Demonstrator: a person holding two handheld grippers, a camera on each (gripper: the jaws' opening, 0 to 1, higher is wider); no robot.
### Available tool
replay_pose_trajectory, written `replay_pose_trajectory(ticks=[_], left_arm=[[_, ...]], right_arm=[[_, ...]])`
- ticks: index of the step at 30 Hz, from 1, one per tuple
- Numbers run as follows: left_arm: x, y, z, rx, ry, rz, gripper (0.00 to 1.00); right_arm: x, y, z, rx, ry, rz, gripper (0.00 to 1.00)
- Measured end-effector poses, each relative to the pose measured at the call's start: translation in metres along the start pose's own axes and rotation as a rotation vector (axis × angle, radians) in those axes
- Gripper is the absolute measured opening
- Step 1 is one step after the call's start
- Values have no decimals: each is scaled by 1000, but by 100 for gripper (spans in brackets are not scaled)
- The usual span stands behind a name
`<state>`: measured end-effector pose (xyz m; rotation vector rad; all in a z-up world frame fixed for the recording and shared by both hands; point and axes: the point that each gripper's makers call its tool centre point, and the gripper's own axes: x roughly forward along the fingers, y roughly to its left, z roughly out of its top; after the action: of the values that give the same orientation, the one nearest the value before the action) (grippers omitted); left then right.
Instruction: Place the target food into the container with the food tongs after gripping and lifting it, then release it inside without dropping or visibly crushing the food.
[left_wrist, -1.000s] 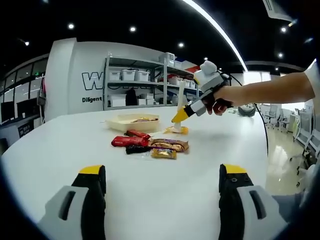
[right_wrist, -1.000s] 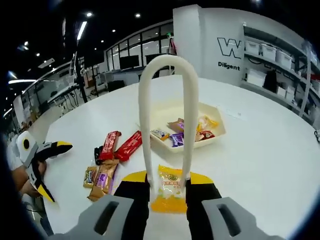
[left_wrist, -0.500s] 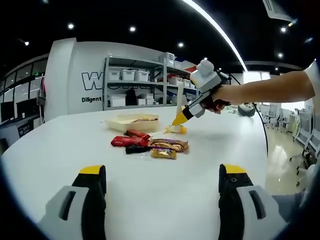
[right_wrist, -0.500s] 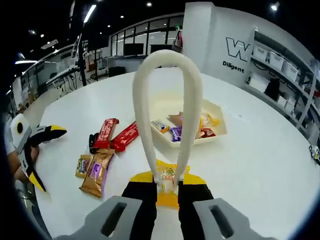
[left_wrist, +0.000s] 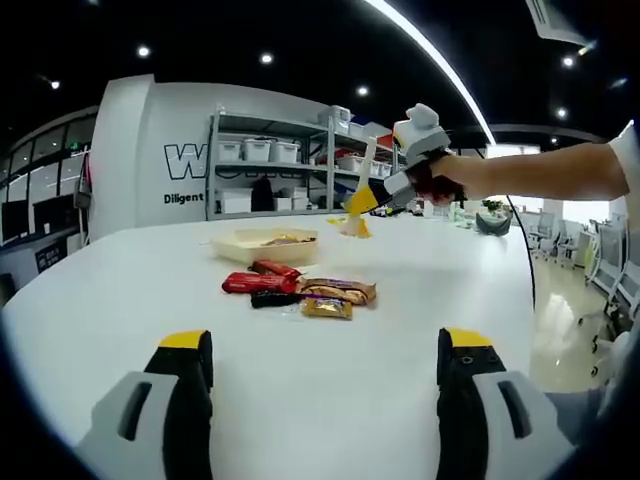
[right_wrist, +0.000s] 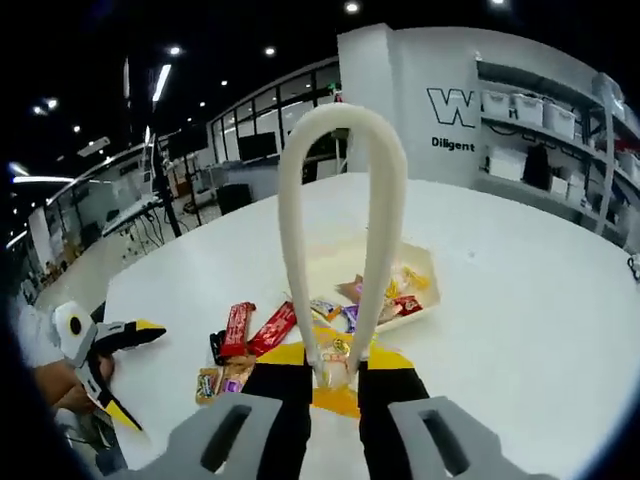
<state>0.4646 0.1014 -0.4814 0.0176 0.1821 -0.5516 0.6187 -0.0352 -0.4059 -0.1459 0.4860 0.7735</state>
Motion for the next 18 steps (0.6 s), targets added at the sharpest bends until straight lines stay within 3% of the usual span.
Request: replay_pose_trajectory(ticks=[7, 18], left_arm=[[0, -1, 0, 7, -3, -6, 90], [-2, -3, 2, 2, -14, -10, 91]], right_arm=[[5, 3, 19, -16, -21, 1, 11], [36, -2, 22, -30, 8, -9, 11]])
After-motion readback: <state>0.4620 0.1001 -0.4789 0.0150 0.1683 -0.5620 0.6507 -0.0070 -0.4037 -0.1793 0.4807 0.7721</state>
